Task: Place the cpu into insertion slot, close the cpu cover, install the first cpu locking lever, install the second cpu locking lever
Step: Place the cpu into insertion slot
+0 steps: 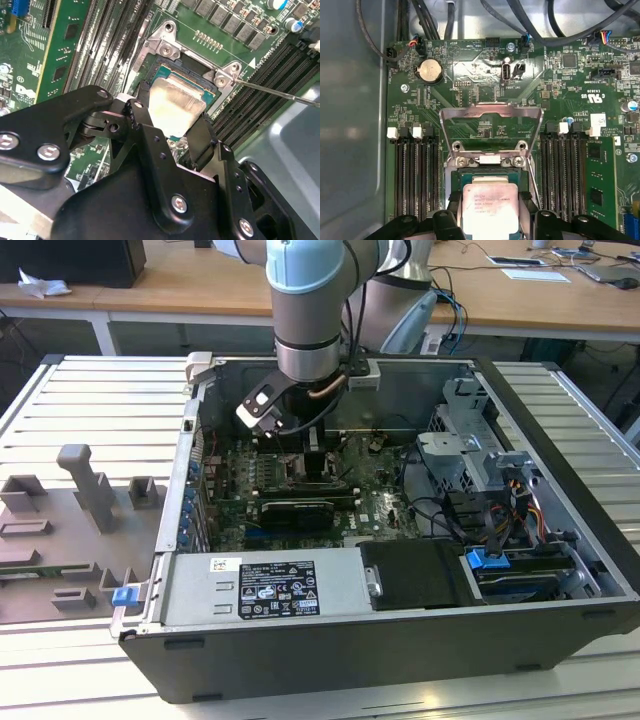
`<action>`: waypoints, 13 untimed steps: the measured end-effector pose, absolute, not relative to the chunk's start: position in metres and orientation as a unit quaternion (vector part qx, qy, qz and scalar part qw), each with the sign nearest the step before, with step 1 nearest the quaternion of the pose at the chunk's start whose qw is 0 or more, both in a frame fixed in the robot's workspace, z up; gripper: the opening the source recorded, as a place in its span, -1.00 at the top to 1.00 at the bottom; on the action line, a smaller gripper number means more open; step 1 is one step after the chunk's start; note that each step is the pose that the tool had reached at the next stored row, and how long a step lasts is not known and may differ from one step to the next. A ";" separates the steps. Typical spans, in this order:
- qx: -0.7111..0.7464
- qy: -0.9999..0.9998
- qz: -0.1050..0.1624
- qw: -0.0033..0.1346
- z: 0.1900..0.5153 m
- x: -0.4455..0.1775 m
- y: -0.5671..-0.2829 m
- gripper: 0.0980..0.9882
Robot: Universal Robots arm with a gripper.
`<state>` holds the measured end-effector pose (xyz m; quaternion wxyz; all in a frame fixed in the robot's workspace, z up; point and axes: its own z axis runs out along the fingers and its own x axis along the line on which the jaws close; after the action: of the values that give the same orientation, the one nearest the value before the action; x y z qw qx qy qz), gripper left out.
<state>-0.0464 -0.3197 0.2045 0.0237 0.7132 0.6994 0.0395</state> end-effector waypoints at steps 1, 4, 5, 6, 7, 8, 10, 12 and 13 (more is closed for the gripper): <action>0.713 0.699 0.039 0.024 0.204 -0.046 -0.320 0.01; 0.714 0.699 0.035 0.028 0.201 -0.046 -0.320 0.01; 0.714 0.699 0.035 0.028 0.201 -0.046 -0.320 0.01; 0.714 0.698 0.035 0.028 0.200 -0.047 -0.319 0.01; 0.714 0.698 0.035 0.028 0.200 -0.047 -0.319 0.01; 0.714 0.699 0.035 0.028 0.200 -0.047 -0.319 0.01; 0.714 0.699 0.035 0.028 0.199 -0.047 -0.319 0.01; 0.714 0.699 0.035 0.028 0.199 -0.047 -0.319 0.01; 0.714 0.699 0.035 0.028 0.199 -0.047 -0.319 0.01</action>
<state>-0.0467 -0.3192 0.1992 0.0280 0.7142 0.6985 0.0354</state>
